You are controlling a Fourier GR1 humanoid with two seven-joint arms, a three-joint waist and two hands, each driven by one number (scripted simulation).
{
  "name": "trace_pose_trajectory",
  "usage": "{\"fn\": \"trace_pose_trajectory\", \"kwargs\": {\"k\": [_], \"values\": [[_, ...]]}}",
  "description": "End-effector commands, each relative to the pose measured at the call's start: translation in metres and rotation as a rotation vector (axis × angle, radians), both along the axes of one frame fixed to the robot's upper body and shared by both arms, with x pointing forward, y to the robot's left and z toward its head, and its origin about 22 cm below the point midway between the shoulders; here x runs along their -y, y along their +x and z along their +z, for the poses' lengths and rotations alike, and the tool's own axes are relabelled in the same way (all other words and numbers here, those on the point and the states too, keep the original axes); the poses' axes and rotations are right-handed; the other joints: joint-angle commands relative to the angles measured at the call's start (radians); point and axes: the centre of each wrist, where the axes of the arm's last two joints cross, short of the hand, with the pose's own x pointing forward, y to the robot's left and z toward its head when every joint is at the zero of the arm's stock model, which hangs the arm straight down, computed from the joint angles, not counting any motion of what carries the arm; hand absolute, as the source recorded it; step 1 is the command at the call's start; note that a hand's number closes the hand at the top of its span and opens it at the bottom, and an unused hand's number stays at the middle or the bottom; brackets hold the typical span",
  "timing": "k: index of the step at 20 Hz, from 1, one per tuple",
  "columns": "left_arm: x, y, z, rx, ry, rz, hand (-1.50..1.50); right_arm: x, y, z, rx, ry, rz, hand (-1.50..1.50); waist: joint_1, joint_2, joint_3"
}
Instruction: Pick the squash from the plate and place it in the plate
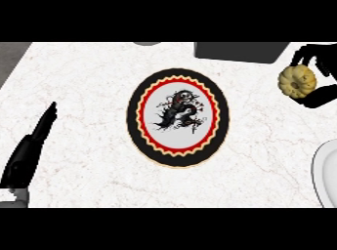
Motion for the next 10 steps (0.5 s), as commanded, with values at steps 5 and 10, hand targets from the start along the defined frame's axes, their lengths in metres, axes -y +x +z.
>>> {"fn": "trace_pose_trajectory", "kwargs": {"k": [5, 10], "values": [[-0.02, -0.012, -0.009, -0.022, 0.007, 0.058, 0.0, 0.002, 0.03, 0.039, 0.198, 0.233, 0.395, 1.5, -0.054, -0.018, -0.004], [-0.018, -0.024, -0.016, -0.035, -0.013, 0.094, 0.0, -0.057, 0.05, 0.053, 0.124, 0.27, 0.569, 1.5, -0.079, -0.029, -0.006]]}}
